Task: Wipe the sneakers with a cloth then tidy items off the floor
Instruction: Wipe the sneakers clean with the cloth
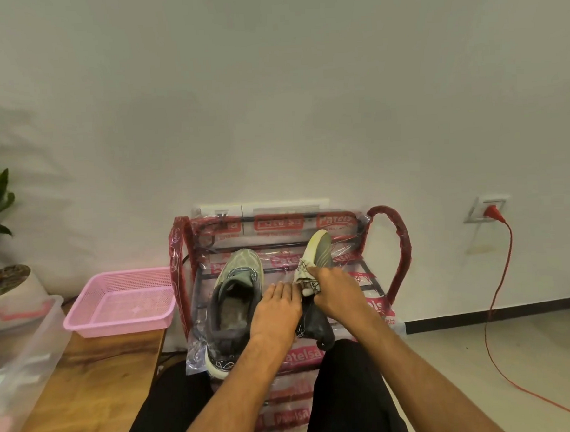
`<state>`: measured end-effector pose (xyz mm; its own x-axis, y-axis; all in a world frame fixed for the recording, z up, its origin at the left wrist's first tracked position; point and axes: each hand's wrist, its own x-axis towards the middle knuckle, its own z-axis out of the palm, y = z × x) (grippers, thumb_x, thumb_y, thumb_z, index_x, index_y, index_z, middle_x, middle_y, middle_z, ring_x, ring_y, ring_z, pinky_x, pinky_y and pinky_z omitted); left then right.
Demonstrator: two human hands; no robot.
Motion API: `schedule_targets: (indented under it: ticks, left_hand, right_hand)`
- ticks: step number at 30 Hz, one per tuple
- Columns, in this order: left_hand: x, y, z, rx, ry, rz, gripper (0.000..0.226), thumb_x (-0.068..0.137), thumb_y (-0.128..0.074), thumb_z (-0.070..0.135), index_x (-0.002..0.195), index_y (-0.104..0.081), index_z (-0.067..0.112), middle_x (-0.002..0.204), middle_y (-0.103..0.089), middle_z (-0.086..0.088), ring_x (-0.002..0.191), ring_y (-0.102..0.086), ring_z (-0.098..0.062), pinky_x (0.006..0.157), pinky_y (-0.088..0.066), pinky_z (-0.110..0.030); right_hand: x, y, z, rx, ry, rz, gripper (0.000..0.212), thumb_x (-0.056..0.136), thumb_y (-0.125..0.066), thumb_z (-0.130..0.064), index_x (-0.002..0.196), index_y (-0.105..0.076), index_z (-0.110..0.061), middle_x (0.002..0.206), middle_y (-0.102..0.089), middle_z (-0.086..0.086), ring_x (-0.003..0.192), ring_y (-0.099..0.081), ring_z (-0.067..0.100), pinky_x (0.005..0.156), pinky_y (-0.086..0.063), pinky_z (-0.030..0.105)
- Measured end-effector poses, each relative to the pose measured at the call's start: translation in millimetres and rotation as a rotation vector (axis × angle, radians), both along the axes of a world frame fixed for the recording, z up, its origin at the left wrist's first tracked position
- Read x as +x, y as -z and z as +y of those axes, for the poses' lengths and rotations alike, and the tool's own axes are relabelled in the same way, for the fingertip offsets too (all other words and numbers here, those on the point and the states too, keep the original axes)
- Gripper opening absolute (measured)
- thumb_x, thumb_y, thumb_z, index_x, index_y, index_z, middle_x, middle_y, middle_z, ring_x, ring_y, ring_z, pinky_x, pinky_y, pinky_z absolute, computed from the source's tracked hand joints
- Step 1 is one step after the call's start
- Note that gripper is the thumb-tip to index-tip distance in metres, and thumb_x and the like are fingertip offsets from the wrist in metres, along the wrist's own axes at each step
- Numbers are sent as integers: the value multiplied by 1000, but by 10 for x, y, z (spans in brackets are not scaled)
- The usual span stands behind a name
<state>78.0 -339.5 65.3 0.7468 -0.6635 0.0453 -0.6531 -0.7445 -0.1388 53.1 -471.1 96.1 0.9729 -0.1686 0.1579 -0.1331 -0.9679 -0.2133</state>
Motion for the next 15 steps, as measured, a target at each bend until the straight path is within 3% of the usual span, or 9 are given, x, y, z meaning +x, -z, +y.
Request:
schedule_targets:
  ticks: [3, 9, 15]
  left_hand:
    - [11, 8, -11, 8, -16, 1, 98, 84, -71, 26, 151, -4, -1, 158, -16, -19, 147, -13, -28, 121, -6, -39]
    - [25, 23, 5, 3, -11, 21, 94, 86, -69, 23, 152, -5, 1, 159, -15, -17, 147, -12, -27, 121, -6, -39]
    - [13, 62, -23, -42, -6, 8, 93, 87, -68, 18, 152, -3, 2, 157, -19, -17, 146, -16, -28, 121, -9, -39]
  right_hand:
    - [15, 102, 89, 32, 48, -56, 51, 82, -61, -4, 131, -53, -11, 120, -65, 9, 106, -62, 26, 89, -51, 35]
    - [-173, 191, 79, 138, 86, -7, 40, 77, -61, -7, 117, -64, -14, 101, -71, 9, 90, -66, 27, 79, -57, 39]
    - [-10, 219, -30, 151, 156, -102, 54, 81, -59, -2, 133, -52, -12, 113, -67, 12, 98, -65, 29, 83, -56, 41]
